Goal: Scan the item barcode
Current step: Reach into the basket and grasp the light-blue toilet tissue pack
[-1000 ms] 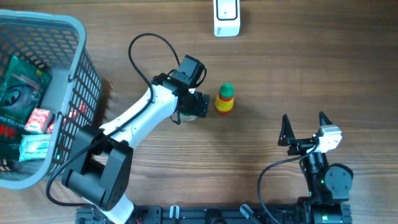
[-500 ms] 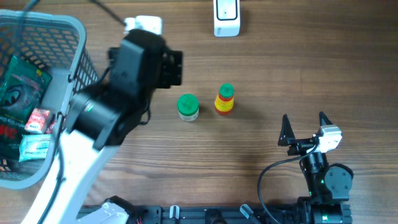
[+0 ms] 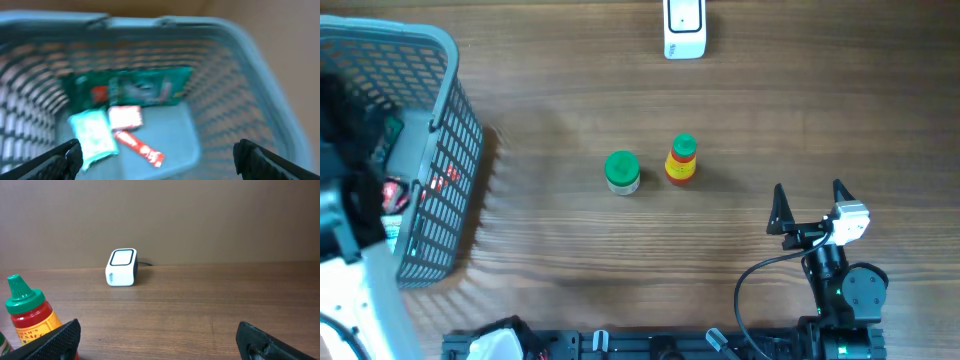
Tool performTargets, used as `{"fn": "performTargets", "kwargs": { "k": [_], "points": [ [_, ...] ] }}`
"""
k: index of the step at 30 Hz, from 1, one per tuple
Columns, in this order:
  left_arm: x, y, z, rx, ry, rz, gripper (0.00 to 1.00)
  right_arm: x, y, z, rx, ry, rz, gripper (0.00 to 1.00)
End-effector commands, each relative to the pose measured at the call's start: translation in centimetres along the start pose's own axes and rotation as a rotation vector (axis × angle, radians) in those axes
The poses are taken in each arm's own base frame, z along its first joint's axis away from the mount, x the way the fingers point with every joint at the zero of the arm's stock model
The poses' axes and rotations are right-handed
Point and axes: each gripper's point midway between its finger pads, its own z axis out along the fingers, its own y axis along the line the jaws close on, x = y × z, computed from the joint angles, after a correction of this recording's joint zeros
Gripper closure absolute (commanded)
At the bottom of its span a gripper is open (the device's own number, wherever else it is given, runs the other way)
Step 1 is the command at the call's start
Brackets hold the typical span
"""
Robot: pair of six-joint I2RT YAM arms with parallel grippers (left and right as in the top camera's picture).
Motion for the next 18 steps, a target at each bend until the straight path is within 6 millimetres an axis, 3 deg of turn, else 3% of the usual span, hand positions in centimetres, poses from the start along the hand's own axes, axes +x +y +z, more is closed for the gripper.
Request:
{"fn": "performTargets", "kwargs": {
  "k": [1,6,10,18],
  "points": [
    [1.4,2.8,4.0,-0.067,0.19,-0.182,0.0,-0.2,0.1,0.0,-0.003,-0.012,-0.015,0.0],
    [4.4,7.4,9.0,-0.256,0.377,-0.245,0.0,-0.2,0.1,0.0,-0.003,-0.012,-0.015,0.0],
    [8.1,10.8,13.0,-0.403,0.504,-0.283,0.0,-0.2,0.1,0.0,-0.003,-0.012,-0.015,0.0],
    [15.2,13.9,17.9,-0.526,0.653,-0.247,0.05,-0.2,0.1,0.0,-0.003,-0.012,-0.015,0.0]
  ]
}}
